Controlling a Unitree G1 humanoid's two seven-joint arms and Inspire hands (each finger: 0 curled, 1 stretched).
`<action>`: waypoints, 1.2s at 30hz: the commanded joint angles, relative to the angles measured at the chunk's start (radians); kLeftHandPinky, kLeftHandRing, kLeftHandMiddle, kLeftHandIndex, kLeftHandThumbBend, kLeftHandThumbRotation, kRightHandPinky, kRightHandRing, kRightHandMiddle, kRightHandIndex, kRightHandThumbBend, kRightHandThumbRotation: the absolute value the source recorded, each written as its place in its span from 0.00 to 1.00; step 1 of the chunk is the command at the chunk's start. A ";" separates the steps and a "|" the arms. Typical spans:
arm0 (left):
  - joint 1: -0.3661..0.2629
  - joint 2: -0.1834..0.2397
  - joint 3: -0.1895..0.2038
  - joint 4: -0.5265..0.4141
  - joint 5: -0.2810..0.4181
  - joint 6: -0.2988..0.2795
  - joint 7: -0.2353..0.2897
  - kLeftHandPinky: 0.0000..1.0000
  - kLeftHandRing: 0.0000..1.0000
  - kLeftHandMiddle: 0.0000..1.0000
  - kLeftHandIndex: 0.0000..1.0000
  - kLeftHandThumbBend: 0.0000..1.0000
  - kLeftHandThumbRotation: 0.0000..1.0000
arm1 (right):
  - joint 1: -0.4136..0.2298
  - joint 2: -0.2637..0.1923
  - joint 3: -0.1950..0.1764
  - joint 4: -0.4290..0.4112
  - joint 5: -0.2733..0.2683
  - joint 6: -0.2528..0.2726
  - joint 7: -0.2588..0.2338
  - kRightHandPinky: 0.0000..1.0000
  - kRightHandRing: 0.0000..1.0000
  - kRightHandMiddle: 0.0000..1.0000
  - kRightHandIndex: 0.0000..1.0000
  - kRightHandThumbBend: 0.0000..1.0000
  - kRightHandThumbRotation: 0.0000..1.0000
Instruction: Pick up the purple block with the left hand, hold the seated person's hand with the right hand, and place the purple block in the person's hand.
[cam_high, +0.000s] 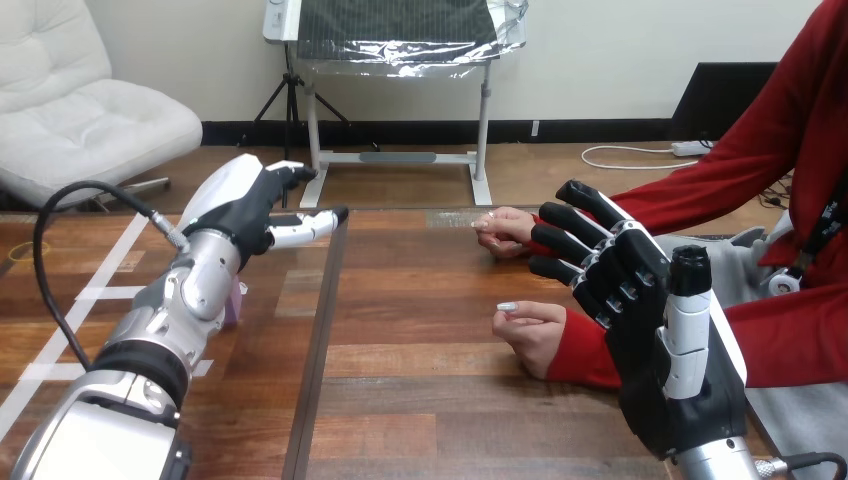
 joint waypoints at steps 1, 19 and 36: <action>-0.086 0.036 -0.023 0.008 0.018 0.014 0.029 0.87 0.86 0.87 0.85 0.54 0.54 | -0.072 -0.007 -0.005 0.003 0.001 -0.007 0.003 0.76 0.82 0.82 0.85 0.80 0.98; -0.079 0.050 -0.044 0.015 0.044 0.060 0.042 0.88 0.85 0.86 0.84 0.53 0.50 | -0.074 -0.009 -0.008 0.006 0.004 -0.011 0.007 0.75 0.82 0.83 0.85 0.81 0.98; -0.070 0.063 -0.064 0.023 0.049 0.102 0.044 0.88 0.86 0.86 0.84 0.55 0.53 | -0.070 -0.012 -0.006 0.003 0.006 -0.010 0.012 0.76 0.83 0.82 0.85 0.81 0.99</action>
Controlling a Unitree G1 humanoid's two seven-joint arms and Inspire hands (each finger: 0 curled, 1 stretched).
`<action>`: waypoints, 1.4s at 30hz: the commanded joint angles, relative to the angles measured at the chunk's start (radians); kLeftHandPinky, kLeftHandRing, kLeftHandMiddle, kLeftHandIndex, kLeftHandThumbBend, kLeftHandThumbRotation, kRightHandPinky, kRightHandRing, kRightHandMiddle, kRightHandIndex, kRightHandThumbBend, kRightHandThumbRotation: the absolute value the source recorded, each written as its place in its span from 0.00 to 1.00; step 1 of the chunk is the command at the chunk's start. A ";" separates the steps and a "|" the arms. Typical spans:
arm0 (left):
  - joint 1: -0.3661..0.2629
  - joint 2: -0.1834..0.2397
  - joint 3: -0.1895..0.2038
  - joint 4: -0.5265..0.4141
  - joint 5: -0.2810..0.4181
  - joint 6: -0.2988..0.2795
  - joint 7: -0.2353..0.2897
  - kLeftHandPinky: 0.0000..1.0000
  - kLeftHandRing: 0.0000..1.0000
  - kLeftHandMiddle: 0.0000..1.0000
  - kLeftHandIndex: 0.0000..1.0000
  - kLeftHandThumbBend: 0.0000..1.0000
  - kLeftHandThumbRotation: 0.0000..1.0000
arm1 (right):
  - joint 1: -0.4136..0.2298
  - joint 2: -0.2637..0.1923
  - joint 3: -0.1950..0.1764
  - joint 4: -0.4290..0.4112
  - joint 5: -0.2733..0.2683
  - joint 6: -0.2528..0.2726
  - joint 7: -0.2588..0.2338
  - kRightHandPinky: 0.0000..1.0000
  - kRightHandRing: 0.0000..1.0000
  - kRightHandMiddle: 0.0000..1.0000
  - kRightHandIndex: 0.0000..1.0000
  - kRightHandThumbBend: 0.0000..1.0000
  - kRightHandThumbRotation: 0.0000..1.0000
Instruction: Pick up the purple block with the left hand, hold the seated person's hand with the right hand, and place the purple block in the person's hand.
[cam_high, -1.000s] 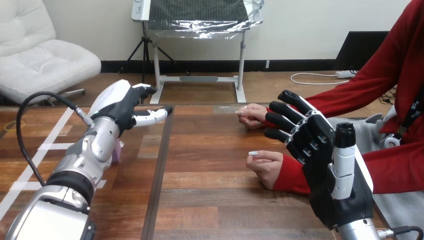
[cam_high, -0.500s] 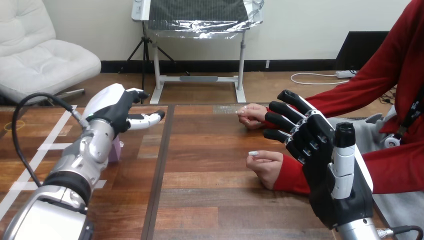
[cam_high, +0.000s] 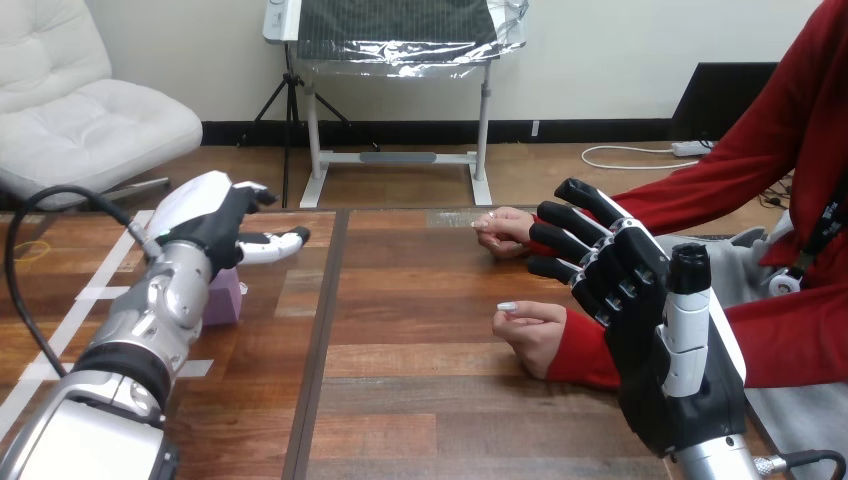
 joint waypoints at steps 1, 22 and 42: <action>-0.070 0.024 -0.017 -0.006 0.010 0.006 0.020 0.88 0.86 0.86 0.84 0.55 0.52 | -0.064 -0.012 -0.006 0.001 0.006 -0.010 0.011 0.76 0.83 0.82 0.85 0.81 0.99; -0.059 0.046 -0.039 -0.001 0.014 0.034 0.036 0.89 0.85 0.87 0.84 0.57 0.51 | -0.060 -0.012 -0.008 -0.007 0.007 -0.006 0.014 0.76 0.82 0.82 0.85 0.81 0.98; -0.047 0.050 -0.045 0.002 0.017 0.055 0.033 0.87 0.86 0.86 0.84 0.58 0.51 | -0.060 -0.012 -0.006 -0.006 0.014 -0.003 0.027 0.74 0.82 0.81 0.85 0.80 0.98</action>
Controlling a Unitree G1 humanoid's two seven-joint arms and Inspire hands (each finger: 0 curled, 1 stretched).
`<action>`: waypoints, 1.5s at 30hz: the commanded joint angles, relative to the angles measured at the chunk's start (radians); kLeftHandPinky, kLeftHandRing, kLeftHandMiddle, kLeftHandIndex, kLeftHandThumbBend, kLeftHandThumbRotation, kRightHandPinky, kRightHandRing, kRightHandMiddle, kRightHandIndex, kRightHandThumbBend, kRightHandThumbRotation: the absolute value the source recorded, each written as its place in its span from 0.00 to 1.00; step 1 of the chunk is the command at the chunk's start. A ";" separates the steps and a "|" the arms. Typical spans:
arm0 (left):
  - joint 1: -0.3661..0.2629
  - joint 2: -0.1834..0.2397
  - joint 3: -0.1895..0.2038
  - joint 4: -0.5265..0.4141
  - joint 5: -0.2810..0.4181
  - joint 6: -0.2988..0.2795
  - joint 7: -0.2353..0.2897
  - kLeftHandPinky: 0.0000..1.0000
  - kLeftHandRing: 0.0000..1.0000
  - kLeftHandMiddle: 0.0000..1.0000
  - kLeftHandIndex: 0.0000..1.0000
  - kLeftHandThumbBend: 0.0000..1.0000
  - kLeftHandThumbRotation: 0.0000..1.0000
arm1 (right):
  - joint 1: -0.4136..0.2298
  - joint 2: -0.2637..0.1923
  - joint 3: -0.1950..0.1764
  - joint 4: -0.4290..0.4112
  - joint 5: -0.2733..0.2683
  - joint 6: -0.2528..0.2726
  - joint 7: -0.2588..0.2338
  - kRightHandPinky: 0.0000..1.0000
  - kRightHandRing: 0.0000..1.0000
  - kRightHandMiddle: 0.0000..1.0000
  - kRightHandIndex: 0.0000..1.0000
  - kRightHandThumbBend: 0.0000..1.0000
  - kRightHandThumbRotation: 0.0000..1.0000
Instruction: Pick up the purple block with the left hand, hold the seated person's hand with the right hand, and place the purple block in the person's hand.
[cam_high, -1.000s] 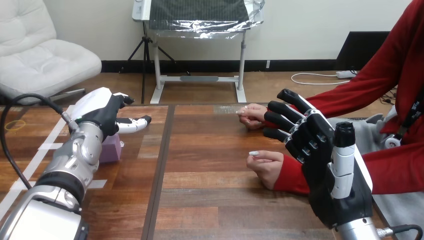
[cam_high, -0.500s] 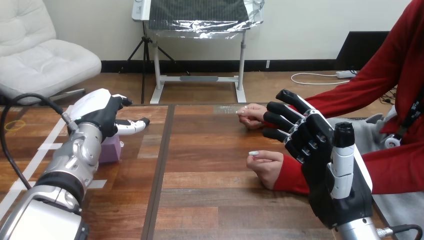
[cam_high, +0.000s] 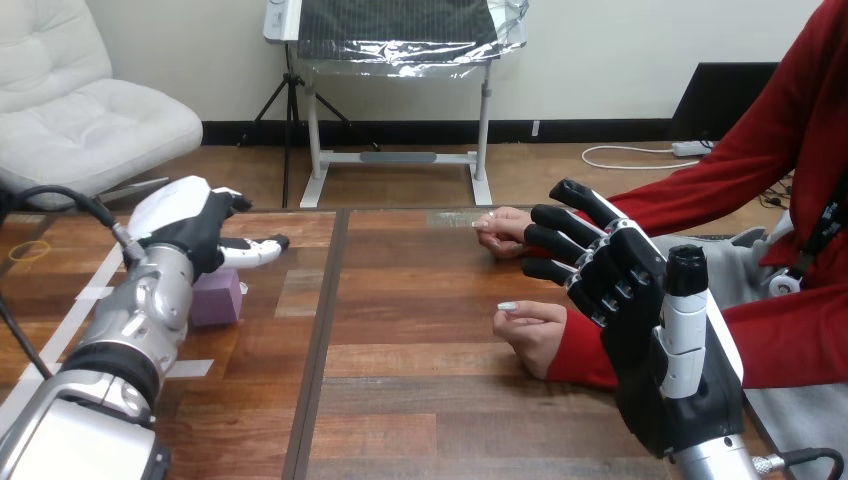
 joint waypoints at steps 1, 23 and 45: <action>-0.047 0.022 -0.014 -0.001 0.010 0.008 0.018 0.87 0.86 0.87 0.84 0.58 0.51 | -0.060 -0.012 -0.006 -0.007 0.013 -0.004 0.010 0.74 0.82 0.81 0.85 0.80 0.98; -0.029 0.010 -0.037 0.004 0.019 0.043 -0.003 0.87 0.88 0.88 0.85 0.58 0.55 | -0.055 -0.011 -0.007 -0.018 0.006 -0.004 0.003 0.74 0.81 0.81 0.85 0.83 0.97; -0.009 0.005 -0.044 0.003 0.011 0.036 -0.010 0.86 0.88 0.87 0.85 0.60 0.56 | -0.054 -0.016 -0.006 -0.019 0.006 -0.006 0.010 0.72 0.82 0.81 0.86 0.82 0.99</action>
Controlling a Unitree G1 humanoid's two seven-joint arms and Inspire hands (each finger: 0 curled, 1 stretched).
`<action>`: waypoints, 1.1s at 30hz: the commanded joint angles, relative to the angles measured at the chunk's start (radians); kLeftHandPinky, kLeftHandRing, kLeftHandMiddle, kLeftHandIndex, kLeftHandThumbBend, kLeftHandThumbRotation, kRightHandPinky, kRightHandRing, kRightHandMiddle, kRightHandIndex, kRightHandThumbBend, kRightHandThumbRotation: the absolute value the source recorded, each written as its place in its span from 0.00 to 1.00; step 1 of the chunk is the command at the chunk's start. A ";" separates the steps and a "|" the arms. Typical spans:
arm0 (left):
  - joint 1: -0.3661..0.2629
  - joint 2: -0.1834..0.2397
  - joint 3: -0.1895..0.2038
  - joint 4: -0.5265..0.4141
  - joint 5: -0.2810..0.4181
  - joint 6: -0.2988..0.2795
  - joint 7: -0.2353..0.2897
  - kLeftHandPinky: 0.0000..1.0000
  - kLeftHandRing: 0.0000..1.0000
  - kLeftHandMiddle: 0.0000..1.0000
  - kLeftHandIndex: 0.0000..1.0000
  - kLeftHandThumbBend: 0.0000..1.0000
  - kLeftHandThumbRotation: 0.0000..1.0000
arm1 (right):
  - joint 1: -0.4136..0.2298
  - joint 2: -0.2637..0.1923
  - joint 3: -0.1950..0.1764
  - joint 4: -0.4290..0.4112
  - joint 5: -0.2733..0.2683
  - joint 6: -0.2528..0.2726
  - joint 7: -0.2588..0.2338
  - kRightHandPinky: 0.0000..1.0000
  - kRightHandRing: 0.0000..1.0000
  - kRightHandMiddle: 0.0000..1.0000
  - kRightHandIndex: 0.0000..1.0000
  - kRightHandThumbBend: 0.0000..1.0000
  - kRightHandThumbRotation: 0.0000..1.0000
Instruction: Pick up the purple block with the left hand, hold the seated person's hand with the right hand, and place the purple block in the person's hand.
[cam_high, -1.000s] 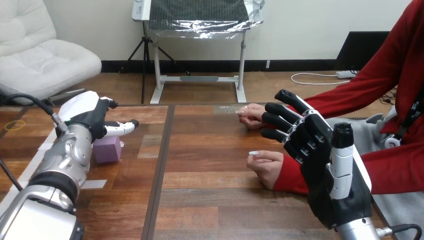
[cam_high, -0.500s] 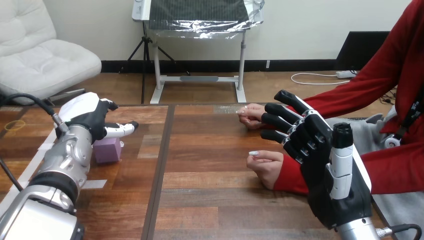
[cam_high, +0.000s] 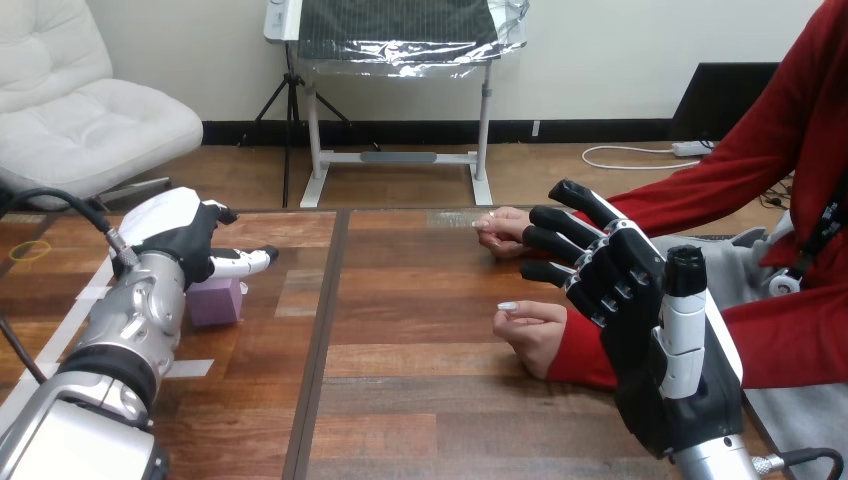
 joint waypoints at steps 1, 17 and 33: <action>-0.012 0.001 -0.005 -0.004 -0.002 -0.011 0.002 0.86 0.88 0.88 0.85 0.60 0.56 | -0.054 -0.015 -0.006 -0.019 0.007 -0.008 0.008 0.72 0.82 0.81 0.86 0.82 0.99; -0.010 -0.004 -0.010 -0.006 0.001 -0.007 -0.022 0.89 0.89 0.89 0.86 0.59 0.55 | -0.054 -0.013 -0.007 -0.021 0.008 -0.007 0.005 0.72 0.81 0.80 0.85 0.83 0.98; -0.015 -0.007 -0.019 -0.005 0.006 0.005 -0.059 0.94 0.89 0.89 0.86 0.57 0.47 | -0.053 -0.013 -0.007 -0.021 0.005 -0.014 0.006 0.72 0.81 0.81 0.86 0.83 0.98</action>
